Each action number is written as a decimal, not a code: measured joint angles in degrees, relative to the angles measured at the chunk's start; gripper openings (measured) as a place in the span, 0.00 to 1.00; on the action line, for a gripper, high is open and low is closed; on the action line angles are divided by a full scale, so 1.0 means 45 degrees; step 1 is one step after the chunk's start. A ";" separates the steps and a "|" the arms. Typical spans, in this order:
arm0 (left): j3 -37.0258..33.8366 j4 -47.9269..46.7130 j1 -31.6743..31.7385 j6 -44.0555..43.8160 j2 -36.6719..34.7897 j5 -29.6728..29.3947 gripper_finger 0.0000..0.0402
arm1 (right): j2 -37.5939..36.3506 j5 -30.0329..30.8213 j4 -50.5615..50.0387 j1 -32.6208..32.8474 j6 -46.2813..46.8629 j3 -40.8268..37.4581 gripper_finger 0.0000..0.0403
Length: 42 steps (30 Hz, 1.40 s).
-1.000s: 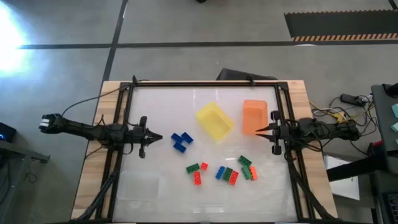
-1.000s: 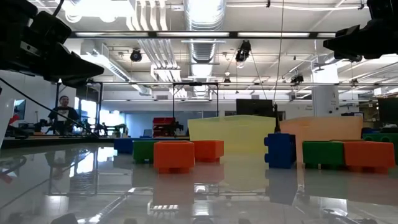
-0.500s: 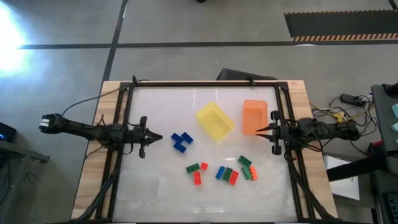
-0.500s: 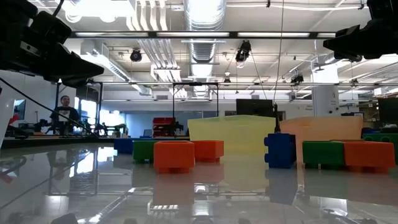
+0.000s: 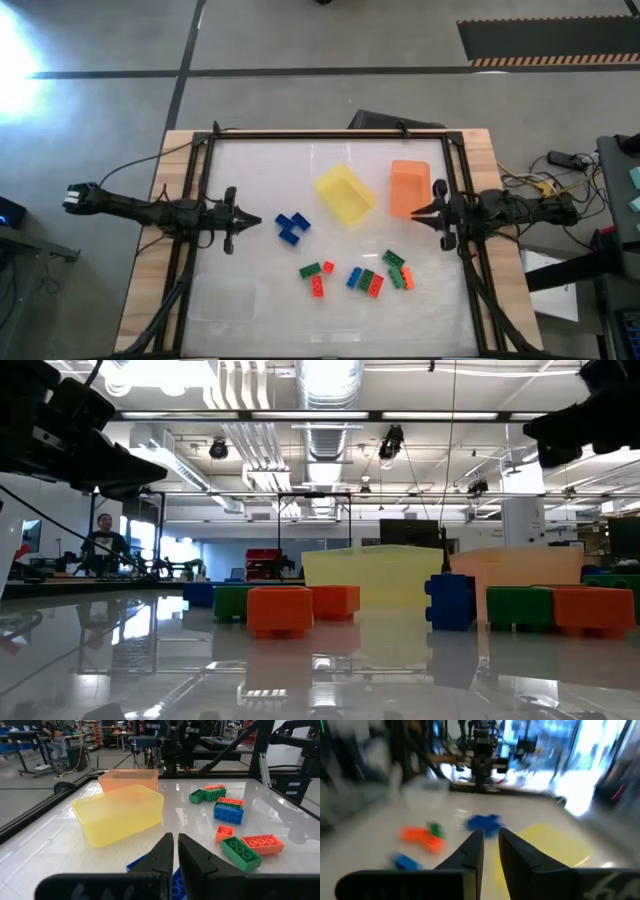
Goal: Sort & place blocks by color
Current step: Put the blue game piece into the yellow bin
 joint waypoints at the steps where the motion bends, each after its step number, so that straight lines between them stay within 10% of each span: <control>1: 0.0000 0.0005 0.0000 -0.0002 -0.0017 -0.0003 0.03 | 0.0003 0.0062 0.0039 0.0002 0.1566 -0.0001 0.12; 5: 0.0000 0.0651 0.0000 -0.0189 0.0008 -0.0008 0.03 | 0.0003 0.0413 0.0078 -0.0006 0.3957 0.0000 0.12; 30: 0.0087 0.6354 -0.0010 -0.2378 0.0427 0.0104 0.03 | 0.0168 0.1790 0.1922 -0.0011 0.3613 -0.0020 0.12; 42: 0.0116 0.8020 -0.0015 -0.2816 0.0970 0.0331 0.03 | 0.4676 0.0572 0.7942 0.0003 0.0282 0.0175 0.12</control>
